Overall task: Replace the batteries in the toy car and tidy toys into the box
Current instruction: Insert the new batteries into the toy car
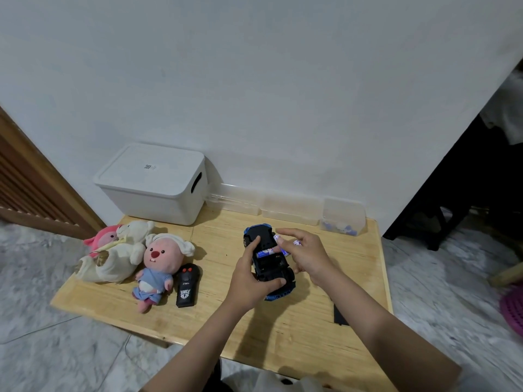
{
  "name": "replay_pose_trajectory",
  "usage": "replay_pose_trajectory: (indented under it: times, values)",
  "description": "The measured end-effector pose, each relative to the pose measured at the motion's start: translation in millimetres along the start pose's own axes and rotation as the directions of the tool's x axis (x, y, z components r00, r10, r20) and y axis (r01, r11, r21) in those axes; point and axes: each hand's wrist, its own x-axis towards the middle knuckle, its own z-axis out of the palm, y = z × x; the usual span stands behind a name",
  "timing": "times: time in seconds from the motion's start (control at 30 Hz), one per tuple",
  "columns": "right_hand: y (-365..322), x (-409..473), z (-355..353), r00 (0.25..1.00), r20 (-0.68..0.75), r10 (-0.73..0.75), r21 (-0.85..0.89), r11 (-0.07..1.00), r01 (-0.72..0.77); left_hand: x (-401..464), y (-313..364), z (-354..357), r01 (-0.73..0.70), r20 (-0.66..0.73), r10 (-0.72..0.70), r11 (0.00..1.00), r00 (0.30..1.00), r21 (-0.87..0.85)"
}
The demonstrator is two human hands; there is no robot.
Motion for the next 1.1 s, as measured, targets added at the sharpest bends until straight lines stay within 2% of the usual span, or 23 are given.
replay_pose_trajectory:
  times: [0.17, 0.23, 0.47, 0.73, 0.93, 1.1]
  values:
    - [10, 7, 3, 0.987, -0.035, -0.154, -0.174, 0.974, 0.146, 2, 3, -3, 0.015, 0.032, -0.015, 1.000, 0.999, 0.005]
    - [15, 9, 4, 0.973, -0.002, -0.231, -0.264, 0.938, 0.222, 3, 5, -4, 0.027, 0.035, -0.027, 1.000, 0.999, 0.014]
    - [25, 13, 4, 0.898, 0.105, -0.428, -0.560, 0.721, 0.409, 5, 9, -4, 0.007, 0.019, -0.007, 1.000, 1.000, -0.009]
    - [26, 12, -3, 0.879, 0.184, -0.439, -0.666, 0.603, 0.440, 3, 10, 0, 0.002, 0.053, -0.003, 1.000, 0.999, 0.007]
    - [26, 10, -8, 0.825, 0.372, -0.425, -0.722, 0.426, 0.545, -1, 14, 1, 0.012, 0.084, -0.014, 1.000, 0.996, 0.025]
    - [29, 15, -3, 0.771, 0.417, -0.481, -0.718, 0.345, 0.604, 0, 19, -5, -0.024, 0.090, 0.020, 0.999, 0.996, 0.041]
